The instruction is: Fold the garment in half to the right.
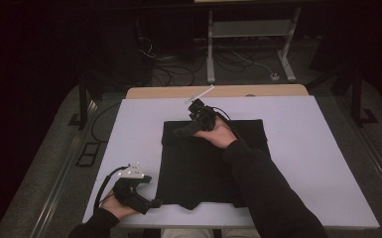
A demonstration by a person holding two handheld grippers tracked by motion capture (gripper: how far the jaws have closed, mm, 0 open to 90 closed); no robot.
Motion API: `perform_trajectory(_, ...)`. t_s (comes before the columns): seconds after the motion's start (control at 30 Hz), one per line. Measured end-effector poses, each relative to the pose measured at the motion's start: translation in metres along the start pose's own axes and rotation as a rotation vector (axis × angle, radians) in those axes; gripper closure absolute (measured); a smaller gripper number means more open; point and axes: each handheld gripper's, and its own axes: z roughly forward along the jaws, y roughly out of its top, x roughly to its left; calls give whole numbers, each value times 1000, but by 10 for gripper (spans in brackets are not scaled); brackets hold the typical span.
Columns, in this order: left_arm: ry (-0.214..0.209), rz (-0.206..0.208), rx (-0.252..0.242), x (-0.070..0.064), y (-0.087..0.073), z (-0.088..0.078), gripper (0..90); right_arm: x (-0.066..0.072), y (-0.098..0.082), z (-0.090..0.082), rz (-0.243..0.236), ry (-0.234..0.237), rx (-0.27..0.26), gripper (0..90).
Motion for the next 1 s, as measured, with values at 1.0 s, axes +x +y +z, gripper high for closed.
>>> perform_trajectory(1.0,31,143,39,-10,2,8,153,-4,30,56,16,-31,4,0)
